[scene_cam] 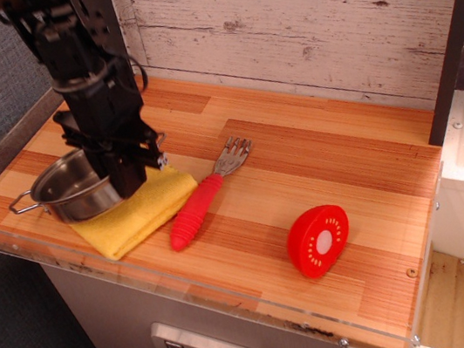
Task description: Put pot on top of yellow cloth.
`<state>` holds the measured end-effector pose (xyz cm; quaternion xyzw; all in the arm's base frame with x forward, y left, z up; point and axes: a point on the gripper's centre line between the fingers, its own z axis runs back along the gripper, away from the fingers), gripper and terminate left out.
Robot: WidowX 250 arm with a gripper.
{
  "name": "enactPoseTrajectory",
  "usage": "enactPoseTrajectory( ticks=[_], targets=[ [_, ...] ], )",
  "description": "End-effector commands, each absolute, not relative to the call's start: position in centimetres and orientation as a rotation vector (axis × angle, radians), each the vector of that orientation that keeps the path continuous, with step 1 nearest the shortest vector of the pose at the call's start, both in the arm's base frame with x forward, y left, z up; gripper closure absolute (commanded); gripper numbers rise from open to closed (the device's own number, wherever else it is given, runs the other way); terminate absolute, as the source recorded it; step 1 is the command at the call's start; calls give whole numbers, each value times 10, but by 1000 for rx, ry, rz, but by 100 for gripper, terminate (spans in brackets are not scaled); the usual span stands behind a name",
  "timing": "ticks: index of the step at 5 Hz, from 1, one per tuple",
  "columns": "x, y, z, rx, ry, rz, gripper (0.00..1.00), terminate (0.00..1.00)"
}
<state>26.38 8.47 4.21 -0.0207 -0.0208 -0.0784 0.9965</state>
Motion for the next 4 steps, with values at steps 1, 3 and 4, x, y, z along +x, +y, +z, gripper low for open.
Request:
enactPoseTrajectory(
  ticks=[1,3,4],
  targets=[
    [264,71,40,-27,-55,-195,100,0],
    [256,55,56,-39,-95,-271,0,0],
    [252,54,61,-49,-103,-275,0,0]
  ],
)
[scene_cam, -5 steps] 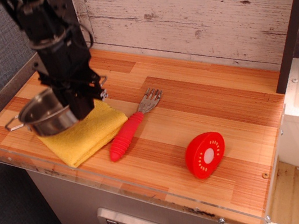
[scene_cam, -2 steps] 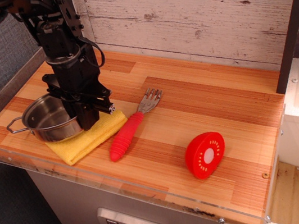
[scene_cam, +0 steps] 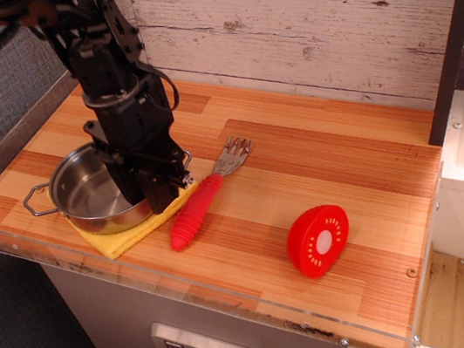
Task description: Put pot on top of yellow cloth.
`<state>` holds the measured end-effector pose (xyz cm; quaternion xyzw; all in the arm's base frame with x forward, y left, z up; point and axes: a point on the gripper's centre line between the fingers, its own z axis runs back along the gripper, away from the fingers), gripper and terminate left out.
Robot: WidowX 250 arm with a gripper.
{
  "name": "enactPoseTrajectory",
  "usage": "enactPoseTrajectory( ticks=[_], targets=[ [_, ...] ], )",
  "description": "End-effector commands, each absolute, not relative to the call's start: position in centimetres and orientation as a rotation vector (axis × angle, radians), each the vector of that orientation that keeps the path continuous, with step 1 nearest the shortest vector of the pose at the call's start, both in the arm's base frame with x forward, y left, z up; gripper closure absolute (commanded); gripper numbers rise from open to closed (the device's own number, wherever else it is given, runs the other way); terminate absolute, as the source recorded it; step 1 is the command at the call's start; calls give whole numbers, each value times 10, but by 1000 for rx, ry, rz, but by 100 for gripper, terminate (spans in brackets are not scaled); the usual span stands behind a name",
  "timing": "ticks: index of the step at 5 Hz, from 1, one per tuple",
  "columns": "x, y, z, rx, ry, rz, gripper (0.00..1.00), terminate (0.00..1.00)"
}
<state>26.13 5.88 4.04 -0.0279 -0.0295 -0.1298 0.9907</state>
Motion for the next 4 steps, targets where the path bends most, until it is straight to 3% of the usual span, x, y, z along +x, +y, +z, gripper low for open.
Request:
enactPoseTrajectory(
  ticks=[1,2,3,4],
  targets=[
    [249,56,68,-66,-95,-249,0,0],
    [251,64,93,-71,-128,-158,0,0],
    [254,74,114,26,-168,-56,0,0],
    [251,81,118,58,-180,-14,0,0]
  ],
)
